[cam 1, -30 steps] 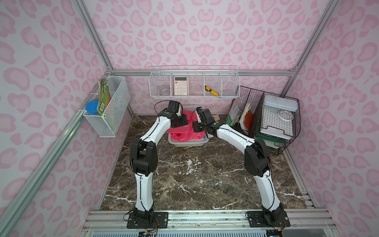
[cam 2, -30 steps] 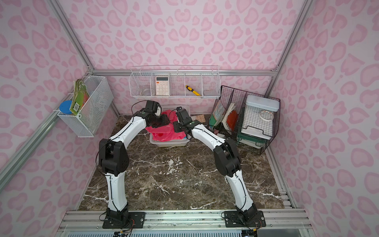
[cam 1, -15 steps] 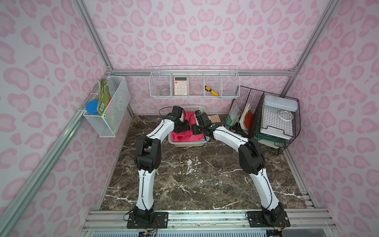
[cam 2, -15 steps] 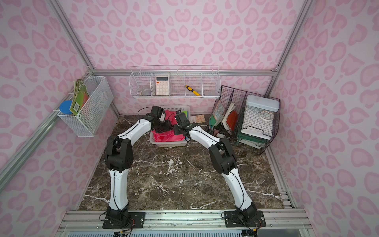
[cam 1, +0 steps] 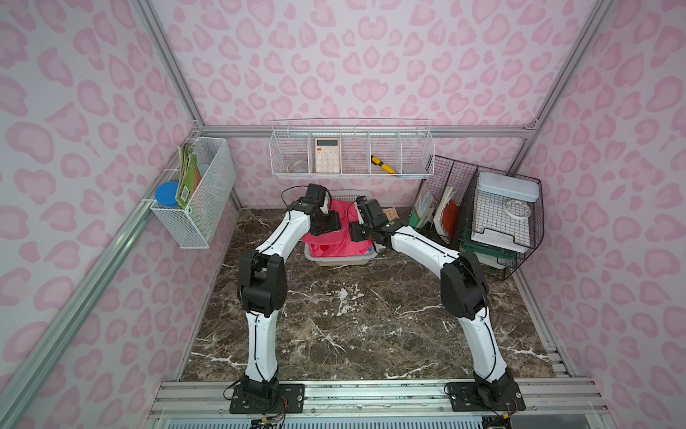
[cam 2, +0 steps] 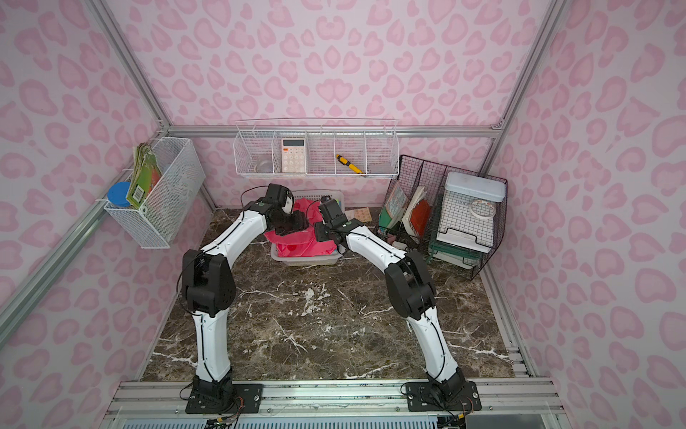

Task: Put the folded raincoat in the basket
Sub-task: Place the raincoat in the basket, then reset both arms

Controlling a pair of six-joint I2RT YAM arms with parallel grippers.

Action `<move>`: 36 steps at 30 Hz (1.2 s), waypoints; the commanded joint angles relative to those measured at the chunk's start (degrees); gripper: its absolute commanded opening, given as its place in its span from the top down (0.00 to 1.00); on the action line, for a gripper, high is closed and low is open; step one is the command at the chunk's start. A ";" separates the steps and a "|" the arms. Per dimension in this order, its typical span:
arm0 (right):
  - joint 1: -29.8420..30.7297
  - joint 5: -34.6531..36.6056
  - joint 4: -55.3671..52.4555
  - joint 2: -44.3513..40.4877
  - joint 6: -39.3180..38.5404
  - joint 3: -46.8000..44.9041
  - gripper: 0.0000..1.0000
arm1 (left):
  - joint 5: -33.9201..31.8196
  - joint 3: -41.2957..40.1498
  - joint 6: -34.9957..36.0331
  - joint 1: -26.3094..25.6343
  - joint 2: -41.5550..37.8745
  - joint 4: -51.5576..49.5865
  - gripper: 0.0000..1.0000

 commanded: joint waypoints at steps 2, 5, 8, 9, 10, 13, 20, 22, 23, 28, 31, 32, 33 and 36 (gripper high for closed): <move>0.00 0.96 0.56 -4.39 -1.15 -0.81 0.31 | -0.54 -0.01 0.66 -0.08 -5.28 -2.23 0.31; 0.00 1.43 1.10 -8.44 -1.69 -3.54 0.27 | -1.42 -2.77 0.56 -0.07 -10.03 -2.22 0.30; 0.00 2.28 4.40 -15.00 -1.80 -11.28 0.22 | -3.64 -11.32 0.23 -0.07 -17.36 1.26 0.27; -0.09 2.76 5.90 -17.22 -1.62 -14.23 0.21 | -4.13 -14.94 0.29 -0.07 -20.06 3.20 0.25; -0.08 3.25 7.67 -20.16 -1.76 -18.00 0.19 | -5.24 -19.25 0.16 -0.08 -23.45 5.12 0.23; -0.17 4.65 13.85 -29.00 -2.85 -28.74 0.15 | -8.77 -31.42 -0.46 -0.14 -33.28 10.42 0.18; -0.93 14.62 28.60 -50.22 -5.74 -54.61 0.01 | -22.83 -56.87 -0.54 -0.35 -56.33 17.99 0.11; -2.82 16.48 32.75 -54.95 -5.47 -61.54 0.01 | -29.10 -63.92 -0.86 -0.39 -63.22 20.03 0.01; -4.42 16.03 34.44 -57.10 -5.23 -64.79 0.01 | -31.76 -68.12 -0.30 -0.39 -66.84 22.65 0.01; -9.18 15.45 47.26 -65.12 -8.03 -80.52 0.01 | -38.04 -86.26 7.83 -0.33 -79.95 41.62 0.01; -9.88 19.15 55.62 -68.11 -11.93 -88.90 0.01 | -40.90 -92.73 13.60 -0.30 -79.85 51.65 0.02; -10.55 20.53 56.71 -68.77 -12.22 -90.48 0.01 | -41.02 -93.66 15.55 -0.25 -78.42 53.97 0.01; -11.37 21.26 56.77 -69.03 -12.25 -91.28 0.01 | -40.88 -93.93 16.97 -0.12 -76.84 55.57 0.02; -13.99 22.93 57.06 -68.43 -14.09 -92.60 0.01 | -38.67 -92.61 19.92 1.55 -69.32 58.34 0.02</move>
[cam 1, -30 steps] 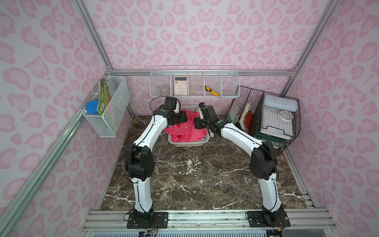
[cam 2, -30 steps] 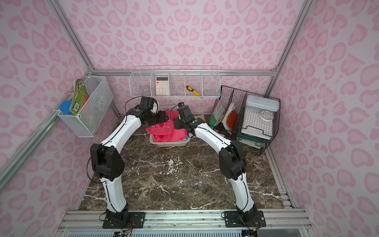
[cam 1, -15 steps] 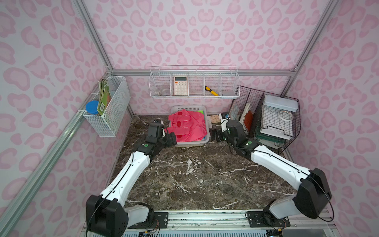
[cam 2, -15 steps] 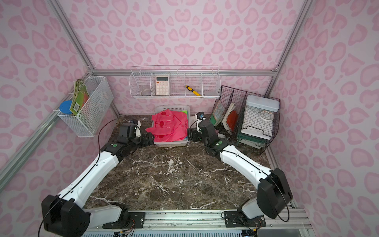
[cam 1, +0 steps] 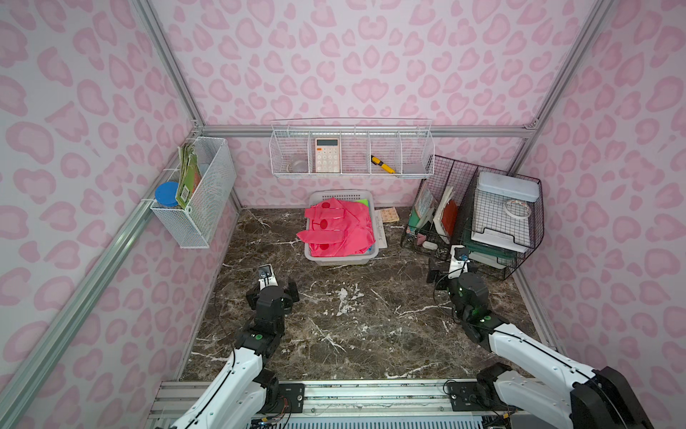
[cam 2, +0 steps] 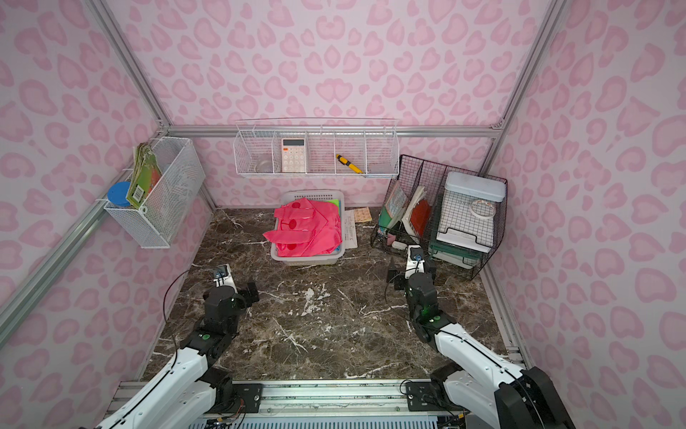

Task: Put the folded raincoat in the basket
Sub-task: Reset both arms

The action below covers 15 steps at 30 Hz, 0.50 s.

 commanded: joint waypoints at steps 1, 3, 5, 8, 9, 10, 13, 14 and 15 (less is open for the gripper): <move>-1.72 5.52 8.20 0.90 -4.27 -1.80 0.01 | 1.32 1.41 7.22 1.79 7.01 10.89 0.01; -2.84 8.37 11.70 2.10 -6.08 -3.63 0.01 | 3.32 2.24 9.22 3.03 12.96 14.08 0.02; -4.11 10.20 15.91 3.66 -7.61 -6.11 0.01 | 6.24 2.73 9.86 4.08 18.90 18.23 0.01; -6.17 11.79 23.14 7.28 -8.51 -9.57 0.01 | 9.28 4.57 12.86 4.83 26.07 22.96 0.01; -7.06 11.74 25.74 8.64 -7.74 -10.66 0.01 | 10.94 5.12 13.00 5.13 26.76 23.33 0.01; -7.87 10.97 27.50 9.65 -7.39 -11.52 0.01 | 12.86 4.48 13.58 5.40 27.37 26.20 0.01; -9.36 9.54 35.99 13.28 -9.13 -14.21 0.01 | 14.68 2.58 14.20 6.20 28.98 32.60 0.01; -9.91 9.25 40.18 14.87 -10.11 -14.97 0.01 | 15.14 1.53 13.94 6.93 30.67 36.36 0.01; -10.03 8.77 43.87 16.05 -11.54 -15.68 0.01 | 15.87 0.77 13.72 7.67 32.90 39.80 0.01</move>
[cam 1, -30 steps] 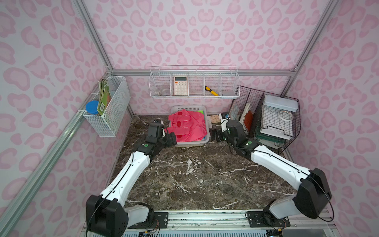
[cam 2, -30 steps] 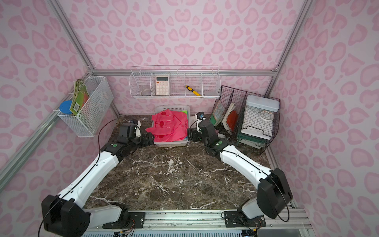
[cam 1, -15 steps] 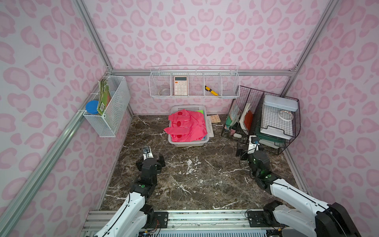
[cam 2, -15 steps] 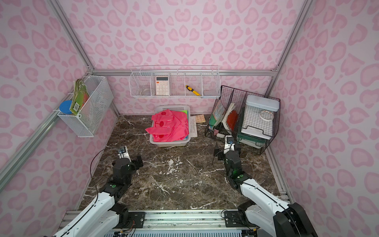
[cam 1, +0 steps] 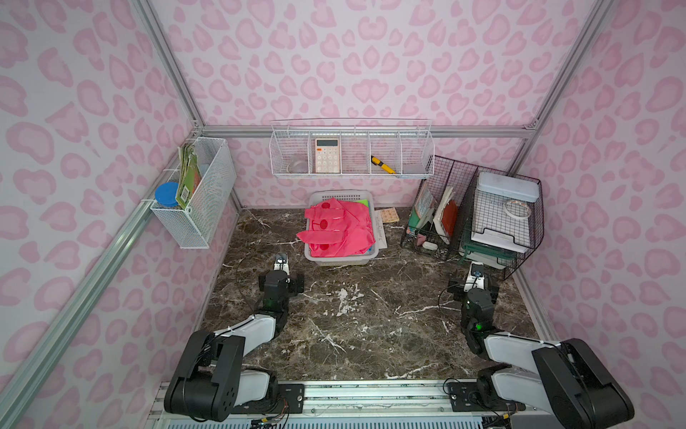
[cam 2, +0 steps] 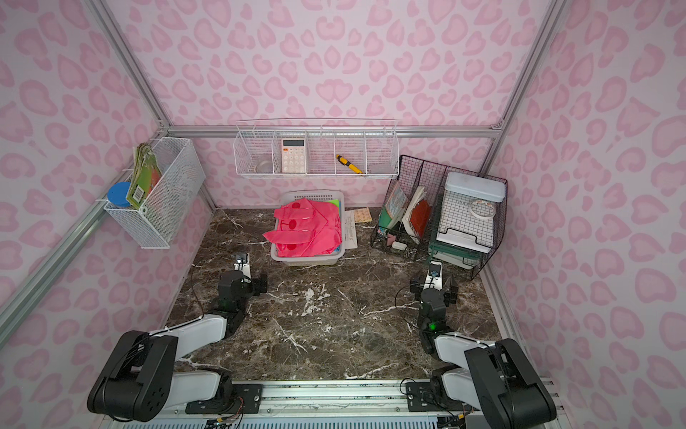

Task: Put the folded raincoat in the basket
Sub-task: Reset both arms

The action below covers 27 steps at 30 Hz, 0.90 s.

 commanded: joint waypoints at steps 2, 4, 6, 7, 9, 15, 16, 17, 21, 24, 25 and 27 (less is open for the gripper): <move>-2.08 -3.28 20.79 4.40 -4.25 -2.12 0.01 | 6.74 -2.05 0.29 3.41 10.09 19.28 0.01; -4.29 -7.24 22.71 5.83 -4.35 -1.99 0.01 | 8.97 -3.20 1.14 4.59 15.09 29.69 0.01; -6.92 -13.39 21.36 6.71 -3.55 -0.97 0.01 | 7.94 -1.95 -1.14 5.30 12.20 22.27 0.01; -8.43 -16.69 20.90 7.68 -3.35 -0.36 0.01 | 7.41 0.55 -2.85 5.98 11.00 14.97 0.01; -10.18 -20.56 22.60 11.02 -3.04 0.33 0.01 | 9.52 6.40 -3.27 6.52 9.93 1.79 0.01; -11.98 -19.32 16.58 15.11 -0.41 4.73 0.01 | 11.96 5.75 -1.17 6.52 10.67 5.05 0.01; -12.05 -18.45 16.92 16.07 0.07 5.55 0.01 | 11.95 5.84 -1.21 6.52 10.51 4.61 0.01; -12.47 -18.88 19.98 16.94 0.21 4.57 0.01 | 12.04 5.89 -1.08 6.53 10.68 4.78 0.01; -12.32 -17.38 19.31 16.74 0.57 4.84 0.01 | 11.60 6.18 -0.44 5.97 10.70 4.28 0.01; -12.21 -17.06 21.67 17.47 0.19 4.32 0.01 | 11.54 6.25 -0.42 5.94 10.79 4.26 0.01; -12.21 -17.13 20.69 17.14 0.38 4.44 0.01 | 11.55 6.24 -0.37 5.97 10.71 4.31 0.01; -12.20 -17.07 22.09 17.69 0.13 4.22 0.01 | 11.60 6.82 -0.42 5.96 11.18 3.61 0.01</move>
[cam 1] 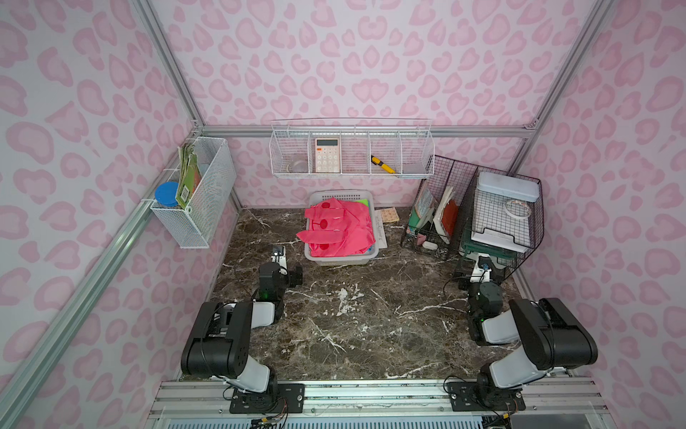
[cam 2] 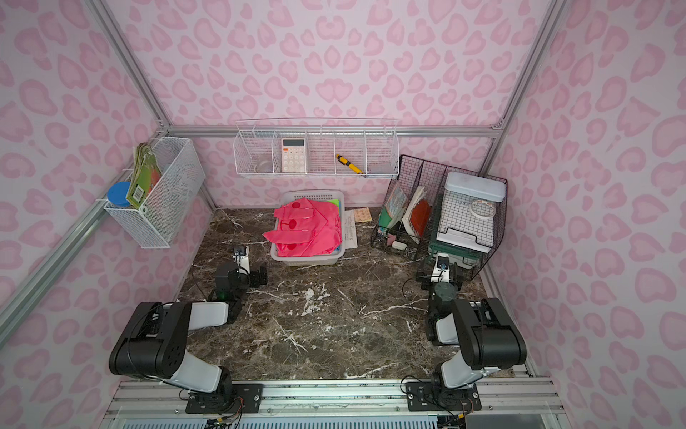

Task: Put the folded raincoat in the basket
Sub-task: Reset both arms

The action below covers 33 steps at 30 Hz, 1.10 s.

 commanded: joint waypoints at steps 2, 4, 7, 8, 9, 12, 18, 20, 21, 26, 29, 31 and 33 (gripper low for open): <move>0.13 0.77 0.85 -0.11 0.71 0.07 0.01 | 0.12 0.68 0.81 0.04 0.10 -0.84 0.01; 0.15 0.78 1.56 0.20 0.55 -0.03 0.01 | 0.12 0.51 0.80 -0.01 0.04 -0.58 0.01; 0.14 0.75 1.40 0.07 0.63 -0.01 0.01 | -0.54 0.22 1.31 -0.53 -0.06 -0.28 0.01; 0.12 0.77 1.38 0.09 0.63 -0.02 0.01 | -0.54 0.17 1.29 -0.52 -0.08 -0.13 0.01; 0.15 0.78 1.43 0.11 0.63 0.00 0.01 | -0.58 0.17 1.31 -0.50 -0.06 -0.28 0.01; 0.14 0.73 1.39 0.06 0.63 0.00 0.01 | -0.58 0.19 1.24 -0.51 -0.07 -0.22 0.01; 0.23 0.86 1.96 -0.06 0.50 -0.48 0.01 | 0.99 -0.44 1.53 -0.31 -0.43 0.66 0.01; 1.18 1.14 6.20 -1.24 -0.72 -3.02 0.01 | 6.71 -2.59 3.83 -0.33 -2.71 3.31 0.01; 1.75 1.57 7.17 -2.34 -1.30 -3.98 0.01 | 8.57 -3.55 5.44 -0.31 -4.46 3.55 0.01; 1.09 2.94 0.17 -4.50 0.44 -1.66 0.01 | 7.98 -2.98 4.07 -0.23 -5.64 1.07 0.01; -0.07 2.05 2.62 0.55 1.11 -0.50 0.00 | 5.65 -1.90 3.46 0.18 1.65 6.36 0.02; -0.14 2.14 -4.43 -1.90 1.87 1.04 0.00 | 1.68 -3.66 1.83 0.41 1.70 10.47 0.01; -0.14 1.71 -1.10 -0.98 1.53 0.50 0.00 | 2.72 -2.57 2.81 0.20 2.18 9.08 0.02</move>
